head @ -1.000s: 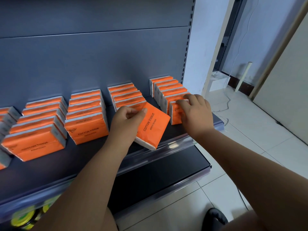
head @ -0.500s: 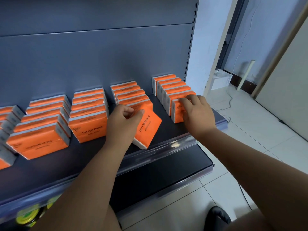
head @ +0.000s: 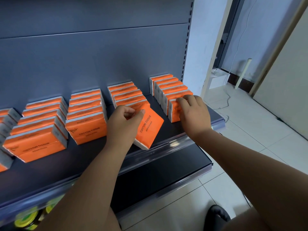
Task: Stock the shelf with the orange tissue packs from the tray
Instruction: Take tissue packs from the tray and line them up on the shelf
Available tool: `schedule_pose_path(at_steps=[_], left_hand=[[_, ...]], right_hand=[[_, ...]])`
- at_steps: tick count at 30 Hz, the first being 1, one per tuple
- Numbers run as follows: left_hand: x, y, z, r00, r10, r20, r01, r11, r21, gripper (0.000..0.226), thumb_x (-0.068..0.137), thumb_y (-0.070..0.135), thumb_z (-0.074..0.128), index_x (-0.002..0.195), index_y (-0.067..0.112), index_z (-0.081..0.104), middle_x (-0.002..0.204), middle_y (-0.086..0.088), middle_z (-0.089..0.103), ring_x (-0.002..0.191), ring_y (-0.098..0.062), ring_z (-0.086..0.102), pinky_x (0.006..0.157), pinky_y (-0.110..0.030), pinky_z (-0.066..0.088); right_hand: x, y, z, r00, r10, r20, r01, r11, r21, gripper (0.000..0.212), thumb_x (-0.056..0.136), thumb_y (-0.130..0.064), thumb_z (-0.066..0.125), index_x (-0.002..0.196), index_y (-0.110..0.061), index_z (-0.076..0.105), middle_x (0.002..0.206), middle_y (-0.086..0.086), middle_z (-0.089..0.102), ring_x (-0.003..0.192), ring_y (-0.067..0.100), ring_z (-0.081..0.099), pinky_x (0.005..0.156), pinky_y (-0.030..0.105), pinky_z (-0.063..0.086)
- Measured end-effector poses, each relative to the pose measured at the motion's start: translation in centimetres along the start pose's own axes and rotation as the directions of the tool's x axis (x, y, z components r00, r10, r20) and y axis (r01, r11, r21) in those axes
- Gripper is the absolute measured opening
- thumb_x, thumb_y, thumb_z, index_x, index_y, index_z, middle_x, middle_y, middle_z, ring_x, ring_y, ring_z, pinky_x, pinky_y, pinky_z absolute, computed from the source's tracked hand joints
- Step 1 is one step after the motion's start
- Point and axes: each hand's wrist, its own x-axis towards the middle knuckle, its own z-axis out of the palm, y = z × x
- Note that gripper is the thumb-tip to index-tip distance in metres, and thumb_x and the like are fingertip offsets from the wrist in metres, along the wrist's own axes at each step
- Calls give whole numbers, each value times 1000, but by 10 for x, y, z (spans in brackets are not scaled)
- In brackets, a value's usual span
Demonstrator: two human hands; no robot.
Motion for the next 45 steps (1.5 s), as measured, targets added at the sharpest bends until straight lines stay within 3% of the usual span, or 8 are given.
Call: schedule_pose_path(at_steps=[12,17,20,23,26,30,36,45], left_hand=[[3,-6,-1,1000,-16,20,16,1000,12,21,94,43,73,104,26,63,108,12,66,100,-8,65,83,-35,56],[5,-6,-4,999,-29,18,29,1000,10,24,95,44,72,108,26,63,110,12,65,101,-8,64,76,-31,52],[5,-6,-5,1000,1,14,-1,1000,-5,21,94,42,73,106,27,64,111,12,66,103,-8,64,84,-35,55],[4,-3,-6,996,91,6,-90,996,-9,12,91,37,77,96,32,68,104,15,68,100,-3,64,89,-38,56],[2,-1,-10,983,184,-3,-184,982,45,12,87,36,81,95,37,72,100,21,70,100,2,64,93,-36,56],[1,-6,-20,962,270,25,-271,951,146,18,85,38,84,101,38,75,104,24,72,105,2,65,95,-40,57],[-2,-4,-21,927,338,162,-364,916,168,22,84,27,85,104,31,77,104,22,72,104,5,65,94,-35,57],[3,-14,-17,989,144,44,-147,987,62,64,76,31,92,129,27,57,133,11,52,119,-2,56,92,-24,53]], right_hand=[[3,2,9,1000,-5,-27,4,999,-33,51,90,-25,76,137,-15,57,138,15,60,126,41,54,107,54,43],[1,-2,8,995,-53,-81,50,998,-44,69,78,-25,87,139,-14,56,143,16,57,134,42,49,115,58,36],[1,-10,8,969,-151,-193,149,989,-24,69,71,-13,88,134,-10,60,136,17,61,127,43,52,106,54,40],[0,-26,7,912,-310,-269,338,939,64,62,77,-5,70,139,-9,60,134,15,62,123,42,54,103,50,42],[-5,-43,8,892,-418,-169,443,883,153,63,86,-11,61,148,-9,52,144,12,57,129,37,52,106,50,43],[-14,-50,7,933,-357,-43,345,853,392,70,86,-14,52,155,-10,41,137,10,60,116,33,57,95,48,49],[-17,-60,-3,949,-312,48,207,729,653,65,94,-27,68,154,-24,43,133,1,59,117,21,59,96,46,52],[-12,-56,-3,986,-165,37,98,736,669,47,93,-23,74,136,-25,56,125,-5,59,102,14,60,88,45,56]])
